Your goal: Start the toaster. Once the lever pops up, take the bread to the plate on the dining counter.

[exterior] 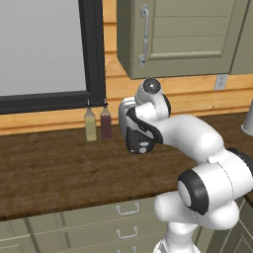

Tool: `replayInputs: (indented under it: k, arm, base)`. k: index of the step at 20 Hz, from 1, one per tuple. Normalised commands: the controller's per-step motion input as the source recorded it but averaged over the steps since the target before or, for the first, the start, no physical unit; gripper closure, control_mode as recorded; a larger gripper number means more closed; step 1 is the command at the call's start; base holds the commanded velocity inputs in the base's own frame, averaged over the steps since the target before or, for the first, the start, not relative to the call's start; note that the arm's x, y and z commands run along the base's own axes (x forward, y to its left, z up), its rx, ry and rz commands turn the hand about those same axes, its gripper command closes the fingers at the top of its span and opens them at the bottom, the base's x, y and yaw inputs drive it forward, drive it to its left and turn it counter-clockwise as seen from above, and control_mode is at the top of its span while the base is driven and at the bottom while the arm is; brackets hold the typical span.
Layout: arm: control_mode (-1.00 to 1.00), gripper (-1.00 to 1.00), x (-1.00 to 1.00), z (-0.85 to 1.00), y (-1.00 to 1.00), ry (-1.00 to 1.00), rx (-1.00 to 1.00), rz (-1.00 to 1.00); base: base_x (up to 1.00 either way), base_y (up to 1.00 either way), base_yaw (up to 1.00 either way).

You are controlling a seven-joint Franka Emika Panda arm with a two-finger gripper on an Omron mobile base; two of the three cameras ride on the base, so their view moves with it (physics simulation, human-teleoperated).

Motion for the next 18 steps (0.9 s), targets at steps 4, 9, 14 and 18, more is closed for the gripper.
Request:
replayInputs:
  k: [4,9,14,18]
  arm:
    - [-1.0,-1.0,0.0,0.0,0.0,0.0,0.0,0.0]
    - [-1.0,-1.0,0.0,0.0,0.0,0.0,0.0,0.0]
    - [-1.0,-1.0,0.0,0.0,0.0,0.0,0.0,0.0]
    - [-1.0,-1.0,0.0,0.0,0.0,0.0,0.0,0.0]
  base:
    - [0.0,0.0,0.0]
    - [0.0,0.0,0.0]
    - [0.0,0.0,0.0]
    - [0.0,0.0,0.0]
